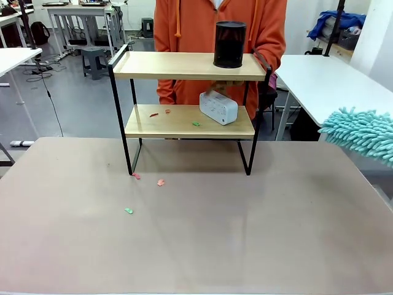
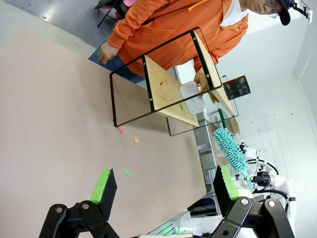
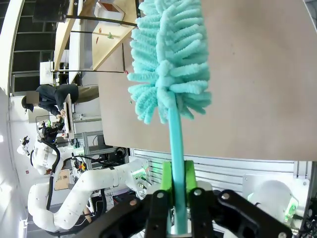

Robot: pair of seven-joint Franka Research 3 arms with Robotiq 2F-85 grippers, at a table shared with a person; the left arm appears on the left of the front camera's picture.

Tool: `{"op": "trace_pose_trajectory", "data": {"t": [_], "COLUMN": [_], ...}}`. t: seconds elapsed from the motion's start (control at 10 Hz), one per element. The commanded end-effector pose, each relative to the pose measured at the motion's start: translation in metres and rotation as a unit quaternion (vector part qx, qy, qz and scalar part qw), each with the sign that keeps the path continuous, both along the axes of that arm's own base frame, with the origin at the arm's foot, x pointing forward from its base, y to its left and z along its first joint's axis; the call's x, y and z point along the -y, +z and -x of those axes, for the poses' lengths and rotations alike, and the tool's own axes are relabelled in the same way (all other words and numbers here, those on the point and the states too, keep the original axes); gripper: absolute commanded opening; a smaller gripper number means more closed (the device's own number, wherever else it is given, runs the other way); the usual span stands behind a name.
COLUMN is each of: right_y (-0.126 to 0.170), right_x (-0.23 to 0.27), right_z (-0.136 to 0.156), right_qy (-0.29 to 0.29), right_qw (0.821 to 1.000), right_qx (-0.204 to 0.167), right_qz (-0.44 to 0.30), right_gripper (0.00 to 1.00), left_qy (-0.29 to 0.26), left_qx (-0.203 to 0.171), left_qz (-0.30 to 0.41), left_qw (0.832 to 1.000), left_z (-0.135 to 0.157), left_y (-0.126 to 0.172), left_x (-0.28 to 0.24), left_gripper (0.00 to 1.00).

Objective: Clean the shelf.
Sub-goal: Clean the remaining tier of the Shelf with the Duster once objects are removed.

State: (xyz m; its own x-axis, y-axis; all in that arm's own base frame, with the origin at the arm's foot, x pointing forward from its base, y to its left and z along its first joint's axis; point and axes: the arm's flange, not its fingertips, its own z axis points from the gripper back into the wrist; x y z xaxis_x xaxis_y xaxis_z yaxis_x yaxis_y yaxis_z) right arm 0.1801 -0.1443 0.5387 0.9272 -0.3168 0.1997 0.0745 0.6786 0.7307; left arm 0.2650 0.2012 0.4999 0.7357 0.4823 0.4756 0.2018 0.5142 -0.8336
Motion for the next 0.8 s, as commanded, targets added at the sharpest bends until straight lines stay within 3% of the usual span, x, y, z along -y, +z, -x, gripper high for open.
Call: {"op": "trace_pose_trajectory", "data": {"t": [0.0,0.4,0.5,0.7], "right_y": [-0.001,0.0,0.005,0.036], "right_x": [0.001,0.0,-0.009,-0.051], "right_z": [0.002,0.0,-0.001,0.0], "right_qy": [0.01,0.0,-0.004,0.016], "right_qw": [1.0,1.0,1.0,0.991], "right_qx": [0.01,0.0,0.015,0.097], "right_qz": [-0.001,0.0,0.012,0.089], "right_gripper": [0.12,0.12,0.12,0.12], "left_qy": [0.0,0.0,0.0,0.0], "left_qx": [0.014,0.014,0.014,0.014], "left_qz": [0.004,0.004,0.004,0.004], "left_qw": [1.0,1.0,1.0,1.0], "left_z": [-0.001,-0.001,-0.001,-0.001], "left_y": [-0.001,-0.001,-0.001,-0.001], "left_x": [0.002,0.002,0.002,0.002], "left_gripper": [1.0,1.0,1.0,1.0]}}
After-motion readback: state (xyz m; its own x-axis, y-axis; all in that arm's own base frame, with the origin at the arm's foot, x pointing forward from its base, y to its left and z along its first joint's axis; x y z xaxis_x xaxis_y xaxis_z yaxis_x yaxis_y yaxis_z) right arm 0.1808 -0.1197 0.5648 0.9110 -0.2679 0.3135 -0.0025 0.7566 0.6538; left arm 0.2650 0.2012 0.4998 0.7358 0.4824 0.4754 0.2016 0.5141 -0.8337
